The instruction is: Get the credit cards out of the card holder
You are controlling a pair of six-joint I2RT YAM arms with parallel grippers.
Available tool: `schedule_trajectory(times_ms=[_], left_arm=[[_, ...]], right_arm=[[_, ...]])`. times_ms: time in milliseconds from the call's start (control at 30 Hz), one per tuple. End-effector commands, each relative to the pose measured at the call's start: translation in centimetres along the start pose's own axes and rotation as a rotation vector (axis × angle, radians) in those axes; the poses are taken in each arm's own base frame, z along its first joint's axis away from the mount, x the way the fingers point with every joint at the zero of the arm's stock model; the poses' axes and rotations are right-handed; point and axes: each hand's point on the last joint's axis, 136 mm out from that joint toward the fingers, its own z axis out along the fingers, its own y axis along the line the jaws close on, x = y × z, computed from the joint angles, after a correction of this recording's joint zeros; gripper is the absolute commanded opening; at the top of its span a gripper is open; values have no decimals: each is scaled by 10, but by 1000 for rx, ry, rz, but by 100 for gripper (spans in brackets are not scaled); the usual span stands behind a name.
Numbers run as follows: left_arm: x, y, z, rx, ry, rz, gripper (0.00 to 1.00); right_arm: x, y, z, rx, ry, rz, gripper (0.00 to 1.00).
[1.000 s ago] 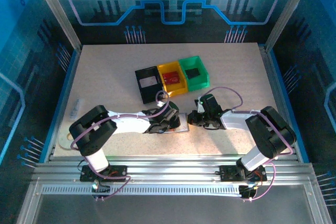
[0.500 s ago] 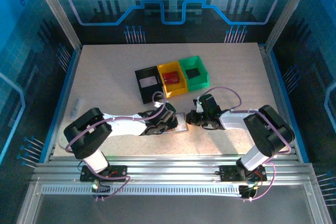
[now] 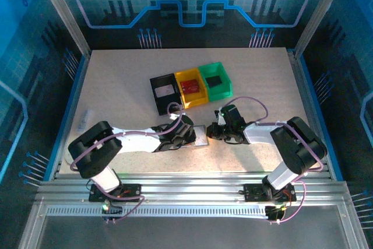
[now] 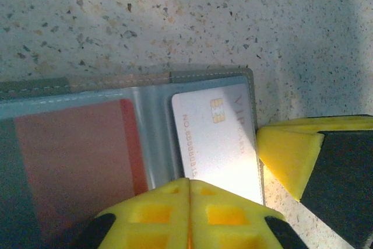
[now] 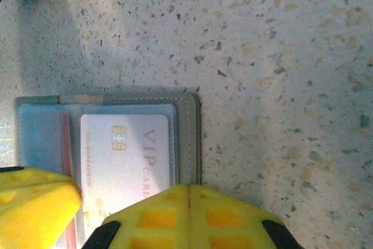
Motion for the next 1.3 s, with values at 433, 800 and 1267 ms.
schedule_trajectory(times_ms=[433,800,1267], left_arm=[[-9,-9,-13,55,-56,-11,0],[-4,3,-10,-32,-19,10,28],[4,3,3,-69,54,34,27]], right_arm=[[61,-46,8,174,179,59,0],[59,-46,7,176,172,57,0],[60,-45,6,169,172,54,0]])
